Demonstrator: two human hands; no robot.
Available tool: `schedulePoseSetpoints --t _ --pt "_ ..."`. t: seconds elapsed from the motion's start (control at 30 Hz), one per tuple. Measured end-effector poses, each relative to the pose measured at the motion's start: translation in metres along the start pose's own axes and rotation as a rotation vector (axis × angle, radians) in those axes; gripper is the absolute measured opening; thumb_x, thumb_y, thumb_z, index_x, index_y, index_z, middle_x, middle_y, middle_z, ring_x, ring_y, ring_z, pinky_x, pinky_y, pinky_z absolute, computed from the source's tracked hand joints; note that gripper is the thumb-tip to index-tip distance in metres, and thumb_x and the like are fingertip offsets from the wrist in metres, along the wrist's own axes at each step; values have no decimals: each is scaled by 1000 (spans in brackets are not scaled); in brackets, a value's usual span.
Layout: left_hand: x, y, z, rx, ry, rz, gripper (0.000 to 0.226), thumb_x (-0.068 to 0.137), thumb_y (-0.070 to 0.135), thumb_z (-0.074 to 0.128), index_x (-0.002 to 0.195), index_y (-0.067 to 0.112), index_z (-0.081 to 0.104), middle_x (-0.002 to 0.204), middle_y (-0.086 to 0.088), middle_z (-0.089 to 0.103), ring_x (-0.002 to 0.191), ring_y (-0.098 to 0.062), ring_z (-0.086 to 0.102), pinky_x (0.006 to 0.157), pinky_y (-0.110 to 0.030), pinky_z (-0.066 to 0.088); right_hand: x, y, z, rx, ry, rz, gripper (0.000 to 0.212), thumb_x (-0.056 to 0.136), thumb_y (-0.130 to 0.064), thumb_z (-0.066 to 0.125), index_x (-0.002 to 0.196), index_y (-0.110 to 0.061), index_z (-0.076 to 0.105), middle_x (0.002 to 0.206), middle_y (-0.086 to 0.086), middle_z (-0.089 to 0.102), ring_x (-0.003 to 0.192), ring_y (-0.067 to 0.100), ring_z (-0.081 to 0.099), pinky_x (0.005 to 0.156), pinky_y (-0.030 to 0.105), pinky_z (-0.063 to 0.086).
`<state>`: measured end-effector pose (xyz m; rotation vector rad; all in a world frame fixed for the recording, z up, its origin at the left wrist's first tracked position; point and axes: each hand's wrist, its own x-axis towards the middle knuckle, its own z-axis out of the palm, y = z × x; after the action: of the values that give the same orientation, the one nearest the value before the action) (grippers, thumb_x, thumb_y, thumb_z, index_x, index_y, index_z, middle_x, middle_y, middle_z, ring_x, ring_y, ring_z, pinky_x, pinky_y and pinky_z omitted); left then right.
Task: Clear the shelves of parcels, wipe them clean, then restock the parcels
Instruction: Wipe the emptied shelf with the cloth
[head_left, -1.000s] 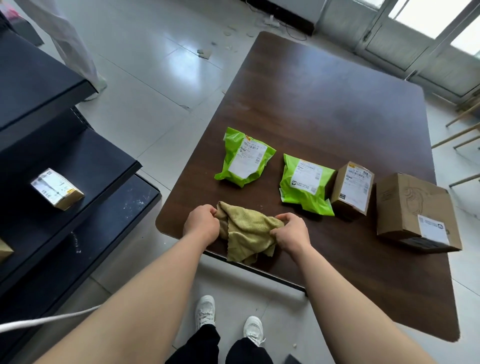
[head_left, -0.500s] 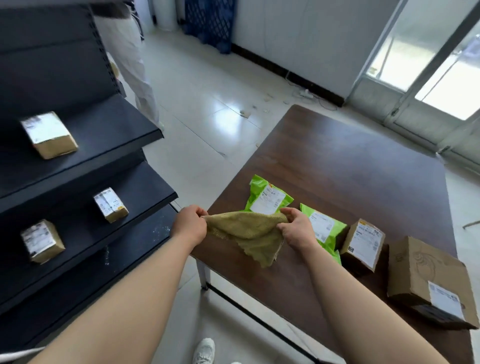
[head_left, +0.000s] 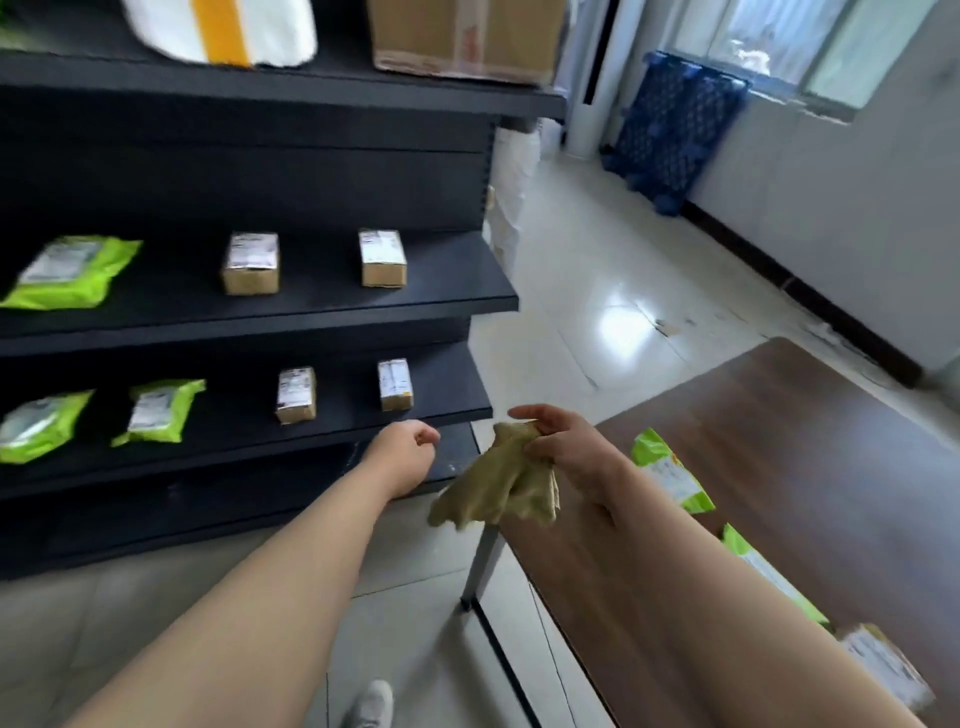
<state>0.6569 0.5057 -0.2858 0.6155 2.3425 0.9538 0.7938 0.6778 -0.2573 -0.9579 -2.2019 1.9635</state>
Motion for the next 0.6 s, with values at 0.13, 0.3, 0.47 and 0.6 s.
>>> schedulePoseSetpoints --t 0.13,0.3,0.47,0.6 --pt "-20 -22 -28 -70 -34 48 48 95 9 48 138 29 47 132 -6 51 106 -15 53 81 -23 42 3 -30 44 -62 -201 -39 52 82 24 44 121 -7 59 95 9 63 83 20 60 80 31 50" --pt "-36 -54 -60 -80 -115 30 39 86 18 69 123 27 60 126 -4 57 118 -18 53 102 -34 43 9 -61 96 -120 -372 -70 52 82 27 41 120 -5 57 98 14 61 86 23 59 82 32 49" --pt "-53 -100 -109 -147 -19 -12 7 88 31 67 89 24 64 94 7 67 92 -13 61 83 -30 50 23 -85 155 -249 -420 -79 53 81 24 45 122 -7 59 102 15 63 94 25 61 93 40 50" --pt "-70 -133 -162 -128 132 -94 4 87 28 58 84 25 60 84 5 64 75 -12 57 64 -25 44 32 -102 206 -352 -395 -104 51 81 18 53 120 -13 61 84 -2 66 74 10 64 72 25 55"
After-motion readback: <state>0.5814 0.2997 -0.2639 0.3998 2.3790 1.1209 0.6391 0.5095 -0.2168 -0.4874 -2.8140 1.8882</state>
